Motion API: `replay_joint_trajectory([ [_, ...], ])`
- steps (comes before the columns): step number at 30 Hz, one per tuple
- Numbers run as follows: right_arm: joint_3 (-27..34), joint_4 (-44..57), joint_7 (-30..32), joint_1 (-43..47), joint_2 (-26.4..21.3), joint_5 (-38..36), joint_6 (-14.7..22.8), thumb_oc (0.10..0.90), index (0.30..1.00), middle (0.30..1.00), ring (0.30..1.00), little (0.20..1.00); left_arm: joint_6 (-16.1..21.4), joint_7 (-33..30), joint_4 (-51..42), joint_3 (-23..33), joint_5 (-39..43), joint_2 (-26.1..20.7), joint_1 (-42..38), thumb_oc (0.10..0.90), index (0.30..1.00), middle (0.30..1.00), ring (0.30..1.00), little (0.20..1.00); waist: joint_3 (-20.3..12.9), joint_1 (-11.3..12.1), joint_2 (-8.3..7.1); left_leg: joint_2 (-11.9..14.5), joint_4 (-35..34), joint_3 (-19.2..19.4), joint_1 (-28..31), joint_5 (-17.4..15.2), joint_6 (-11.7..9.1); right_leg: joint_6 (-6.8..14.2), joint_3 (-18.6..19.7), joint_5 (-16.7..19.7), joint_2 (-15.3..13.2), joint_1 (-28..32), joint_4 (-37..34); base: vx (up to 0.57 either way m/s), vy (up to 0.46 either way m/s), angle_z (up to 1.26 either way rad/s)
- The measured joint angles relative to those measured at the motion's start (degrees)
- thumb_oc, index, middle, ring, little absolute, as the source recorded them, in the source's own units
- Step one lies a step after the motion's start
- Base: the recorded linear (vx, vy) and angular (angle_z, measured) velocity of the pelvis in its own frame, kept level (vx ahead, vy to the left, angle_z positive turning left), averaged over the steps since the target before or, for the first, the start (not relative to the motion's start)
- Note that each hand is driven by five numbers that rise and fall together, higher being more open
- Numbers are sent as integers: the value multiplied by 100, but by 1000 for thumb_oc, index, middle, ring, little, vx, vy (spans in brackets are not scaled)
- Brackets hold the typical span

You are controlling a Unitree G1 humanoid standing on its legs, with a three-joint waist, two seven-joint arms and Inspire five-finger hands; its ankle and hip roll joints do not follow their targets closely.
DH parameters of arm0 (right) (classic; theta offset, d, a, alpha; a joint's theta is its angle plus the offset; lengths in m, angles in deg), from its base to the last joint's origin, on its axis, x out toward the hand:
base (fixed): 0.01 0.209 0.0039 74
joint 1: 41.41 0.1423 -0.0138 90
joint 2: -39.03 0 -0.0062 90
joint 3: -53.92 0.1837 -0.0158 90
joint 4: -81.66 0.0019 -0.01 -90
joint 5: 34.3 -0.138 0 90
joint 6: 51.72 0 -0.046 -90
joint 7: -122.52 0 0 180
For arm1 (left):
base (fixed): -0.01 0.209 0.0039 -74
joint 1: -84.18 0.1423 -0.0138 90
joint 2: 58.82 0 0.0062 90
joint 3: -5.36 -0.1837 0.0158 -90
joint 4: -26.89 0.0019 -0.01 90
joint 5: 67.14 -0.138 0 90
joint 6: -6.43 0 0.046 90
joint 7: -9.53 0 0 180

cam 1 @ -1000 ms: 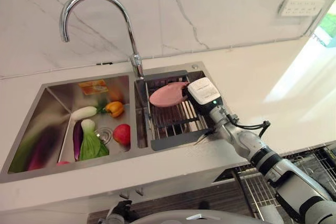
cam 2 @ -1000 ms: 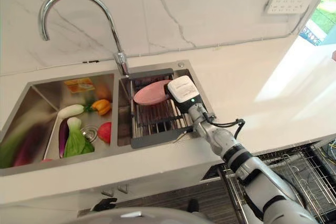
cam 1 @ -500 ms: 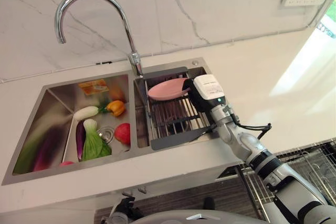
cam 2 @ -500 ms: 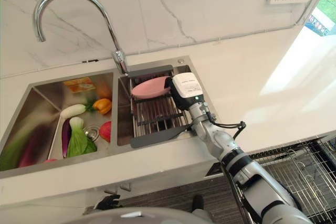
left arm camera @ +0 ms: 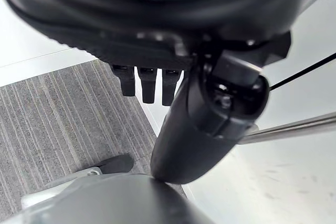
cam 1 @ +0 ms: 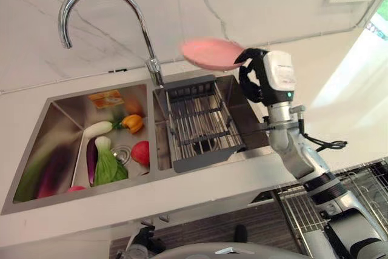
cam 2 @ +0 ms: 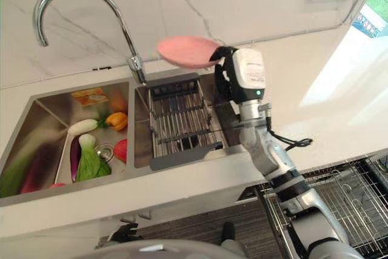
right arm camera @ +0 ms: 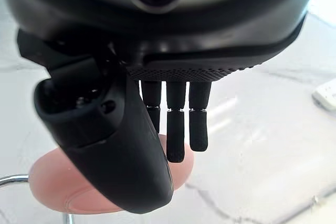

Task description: Place the dishes in the dishwasher.

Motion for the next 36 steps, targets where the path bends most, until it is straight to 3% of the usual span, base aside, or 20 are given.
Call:
replay_joint_trajectory([
  [9, 304, 664, 68, -8, -445, 16, 1, 400, 300, 300, 300, 300, -27, 6, -1, 6, -7, -25, 6, 800, 900, 900, 900, 900, 24, -136, -33, 0, -1, 33, 27, -4, 5, 16, 46, -1, 9, 7, 0, -5, -1, -1],
  [12, 621, 1125, 43, -356, -819, 320, 5, 400, 300, 300, 300, 300, -35, 29, -25, 20, -22, -42, -15, 800, 900, 900, 900, 900, 52, -146, -69, -11, -1, 32, 26, -7, 10, 18, 56, 4, 4, 4, 2, -7, 12, 0],
  [13, 886, 1466, 36, -726, -1267, 535, 57, 400, 300, 300, 300, 300, -33, 57, -40, 54, -94, -43, -20, 800, 900, 900, 900, 900, 57, -136, -77, -25, -2, 26, 22, -14, 21, 16, 57, 7, -7, 3, 2, 0, 0, 0],
  [14, 886, 1466, 36, -726, -1267, 535, 57, 400, 300, 300, 300, 300, -33, 57, -40, 54, -94, -43, -20, 800, 900, 900, 900, 900, 57, -136, -77, -25, -2, 26, 22, -14, 21, 16, 57, 7, -7, 3, 2, -16, 21, -5],
  [15, 1084, 1602, 39, -883, -1486, 770, 136, 400, 300, 300, 300, 300, -37, 58, -50, 56, -140, -44, 27, 800, 900, 900, 900, 900, 59, -215, -79, -33, -2, 48, 36, -24, 38, 19, 91, 8, -13, 3, 2, -24, 41, -16],
  [17, 1183, 1601, 42, -895, -1489, 882, 136, 400, 300, 300, 300, 300, -42, 59, -13, 57, -154, -53, 84, 800, 900, 900, 900, 900, 64, -338, -87, -43, -2, 113, 47, -34, 51, 26, 145, 14, -11, 0, 2, -24, 42, -17],
  [18, 1665, 1788, 48, -1343, -1782, 938, 186, 400, 300, 300, 300, 300, -35, 110, -1, 67, -220, -87, 77, 800, 900, 900, 900, 900, 76, -369, -92, -78, -5, 159, 37, -47, 66, 58, 198, 27, -26, -49, 3, -17, 33, -17],
  [23, 2169, 1916, 49, -1793, -2037, 1136, 168, 400, 300, 300, 300, 300, -64, 203, 42, 66, -236, -133, 157, 800, 900, 900, 900, 900, 112, -638, -121, -169, -6, 349, 65, -68, 103, 133, 412, 80, -65, -131, 3, -12, 54, -20],
  [28, 2681, 2105, 56, -2328, -2183, 1140, 166, 400, 300, 300, 300, 300, -116, 317, 70, 51, -401, -145, 136, 800, 900, 900, 900, 900, 129, -739, -149, -279, -32, 469, 40, -84, 151, 186, 575, 137, -108, -232, 12, -5, 76, -14],
  [32, 3247, 2415, 56, -3084, -2359, 1148, 176, 400, 300, 300, 300, 300, -125, 466, 65, 0, -457, -172, 160, 800, 900, 900, 900, 900, 142, -907, -194, -458, -33, 543, 2, -74, 264, 254, 716, 230, -228, -323, 30, -29, 133, -13],
  [36, 3436, 2454, 60, -3322, -2362, 1198, 160, 400, 300, 300, 300, 300, -121, 513, 66, -7, -467, -217, 193, 800, 900, 900, 900, 900, 154, -1059, -282, -635, -27, 798, -9, -83, 345, 329, 1020, 362, -323, -476, 33, -53, 124, -29],
])
